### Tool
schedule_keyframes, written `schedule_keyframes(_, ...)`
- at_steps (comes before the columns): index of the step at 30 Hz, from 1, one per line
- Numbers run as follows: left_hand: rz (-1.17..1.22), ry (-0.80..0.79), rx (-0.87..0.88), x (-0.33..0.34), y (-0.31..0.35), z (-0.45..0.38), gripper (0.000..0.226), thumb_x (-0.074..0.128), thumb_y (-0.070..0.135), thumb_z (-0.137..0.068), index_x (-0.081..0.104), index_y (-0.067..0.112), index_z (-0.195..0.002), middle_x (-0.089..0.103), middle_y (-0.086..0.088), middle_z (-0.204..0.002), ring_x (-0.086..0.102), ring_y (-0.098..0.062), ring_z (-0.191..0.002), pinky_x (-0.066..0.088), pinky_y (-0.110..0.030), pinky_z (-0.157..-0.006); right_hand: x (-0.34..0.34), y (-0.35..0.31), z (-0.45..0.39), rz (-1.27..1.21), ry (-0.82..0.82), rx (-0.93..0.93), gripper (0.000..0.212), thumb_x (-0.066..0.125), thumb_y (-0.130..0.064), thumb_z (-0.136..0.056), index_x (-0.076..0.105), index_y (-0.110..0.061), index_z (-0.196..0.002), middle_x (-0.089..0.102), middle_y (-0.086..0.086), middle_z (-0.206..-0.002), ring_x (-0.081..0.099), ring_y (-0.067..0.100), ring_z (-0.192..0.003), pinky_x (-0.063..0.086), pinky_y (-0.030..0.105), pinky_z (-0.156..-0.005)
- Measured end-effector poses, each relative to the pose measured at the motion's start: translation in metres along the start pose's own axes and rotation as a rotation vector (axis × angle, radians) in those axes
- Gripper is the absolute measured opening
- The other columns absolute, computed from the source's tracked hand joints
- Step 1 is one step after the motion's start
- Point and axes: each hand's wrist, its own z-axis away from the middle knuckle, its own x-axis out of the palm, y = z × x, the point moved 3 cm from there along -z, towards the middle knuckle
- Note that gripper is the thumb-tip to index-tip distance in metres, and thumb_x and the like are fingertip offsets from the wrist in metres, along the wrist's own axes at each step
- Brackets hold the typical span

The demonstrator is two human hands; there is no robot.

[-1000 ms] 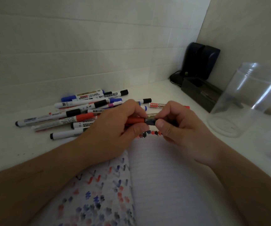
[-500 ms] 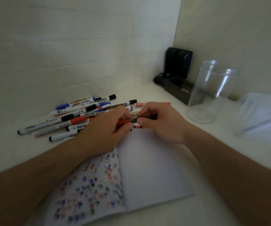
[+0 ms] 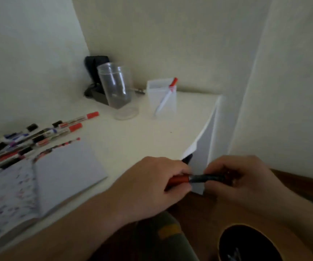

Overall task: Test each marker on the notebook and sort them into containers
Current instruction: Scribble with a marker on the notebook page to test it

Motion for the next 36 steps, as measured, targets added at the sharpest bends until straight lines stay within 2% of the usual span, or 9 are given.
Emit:
schedule_keyframes(3, 0.047, -0.153, 0.069, 0.078, 0.040, -0.028, 0.029, 0.054, 0.053, -0.096, 0.062, 0.037, -0.119, 0.066, 0.014, -0.107, 0.055, -0.002, -0.097, 0.044, -0.021, -0.083, -0.014, 0.054, 0.075, -0.023, -0.018, 0.209, 0.019, 0.086, -0.029, -0.080, 0.076, -0.039, -0.092, 0.076, -0.011, -0.086, 0.072, 0.012, -0.075, 0.058, 0.035, -0.064)
schedule_keyframes(10, 0.275, -0.622, -0.126, 0.259, 0.070, -0.066, 0.024, 0.061, 0.039, -0.097, 0.068, 0.037, -0.120, 0.065, 0.016, -0.110, 0.060, -0.004, -0.098, 0.055, -0.035, -0.091, 0.014, 0.182, 0.215, -0.091, -0.005, 0.736, 0.013, 0.082, -0.025, -0.088, 0.073, -0.034, -0.092, 0.070, -0.023, -0.086, 0.066, 0.002, -0.074, 0.053, 0.027, -0.067)
schedule_keyframes(15, 0.322, -0.641, -0.190, 0.295, 0.083, -0.071, 0.027, 0.060, 0.033, -0.098, 0.066, 0.035, -0.125, 0.063, 0.011, -0.114, 0.060, -0.007, -0.102, 0.055, -0.035, -0.094, 0.022, 0.220, 0.249, -0.095, 0.067, 0.855, 0.015, 0.080, -0.026, -0.087, 0.072, -0.037, -0.093, 0.072, -0.019, -0.089, 0.070, 0.004, -0.085, 0.057, 0.030, -0.076)
schedule_keyframes(18, 0.247, -0.519, -0.151, 0.273, 0.078, -0.082, 0.039, 0.058, 0.033, -0.100, 0.055, 0.032, -0.139, 0.051, 0.014, -0.136, 0.050, -0.009, -0.125, 0.045, -0.030, -0.106, 0.016, 0.225, 0.239, -0.020, 0.060, 0.839, 0.032, 0.081, -0.036, -0.087, 0.062, -0.043, -0.112, 0.062, -0.034, -0.110, 0.062, -0.003, -0.106, 0.049, 0.009, -0.084)
schedule_keyframes(21, 0.175, -0.397, -0.049, 0.209, 0.073, -0.093, 0.041, 0.056, 0.038, -0.101, 0.051, 0.038, -0.141, 0.042, 0.023, -0.143, 0.039, 0.001, -0.133, 0.032, -0.020, -0.108, 0.002, 0.209, 0.204, 0.076, 0.077, 0.746, 0.035, 0.077, -0.041, -0.090, 0.059, -0.042, -0.120, 0.051, -0.036, -0.119, 0.053, -0.005, -0.114, 0.046, 0.015, -0.097)
schedule_keyframes(24, 0.111, -0.222, -0.031, 0.110, 0.056, -0.092, 0.031, 0.056, 0.047, -0.098, 0.059, 0.044, -0.129, 0.052, 0.028, -0.129, 0.047, 0.008, -0.119, 0.041, -0.019, -0.102, -0.004, 0.157, 0.128, 0.065, 0.112, 0.505, 0.030, 0.075, -0.040, -0.088, 0.064, -0.045, -0.116, 0.060, -0.031, -0.117, 0.058, -0.007, -0.113, 0.054, 0.024, -0.094)
schedule_keyframes(28, 0.045, 0.096, -0.229, -0.019, -0.010, -0.057, 0.026, 0.060, 0.050, -0.091, 0.062, 0.050, -0.117, 0.060, 0.034, -0.114, 0.055, 0.012, -0.104, 0.045, -0.007, -0.075, 0.015, 0.042, -0.007, -0.068, 0.131, 0.108, 0.024, 0.071, -0.040, -0.086, 0.067, -0.043, -0.110, 0.064, -0.030, -0.115, 0.063, 0.000, -0.109, 0.053, 0.015, -0.085)
schedule_keyframes(32, -0.123, 0.236, -0.418, -0.094, -0.098, 0.013, 0.019, 0.063, 0.042, -0.092, 0.065, 0.047, -0.110, 0.061, 0.032, -0.102, 0.054, 0.015, -0.099, 0.044, -0.008, -0.074, 0.069, -0.056, -0.128, -0.074, 0.051, -0.175, 0.021, 0.067, -0.046, -0.086, 0.065, -0.048, -0.107, 0.064, -0.030, -0.107, 0.061, 0.001, -0.102, 0.049, 0.012, -0.077)
schedule_keyframes(36, -0.215, 0.307, -0.618, -0.131, -0.179, 0.107, 0.015, 0.065, 0.040, -0.091, 0.068, 0.045, -0.105, 0.062, 0.028, -0.100, 0.059, 0.005, -0.091, 0.051, -0.025, -0.080, 0.148, -0.113, -0.219, -0.002, -0.118, -0.338, 0.027, 0.075, -0.036, -0.089, 0.068, -0.040, -0.115, 0.064, -0.021, -0.105, 0.058, 0.000, -0.089, 0.048, 0.021, -0.078)
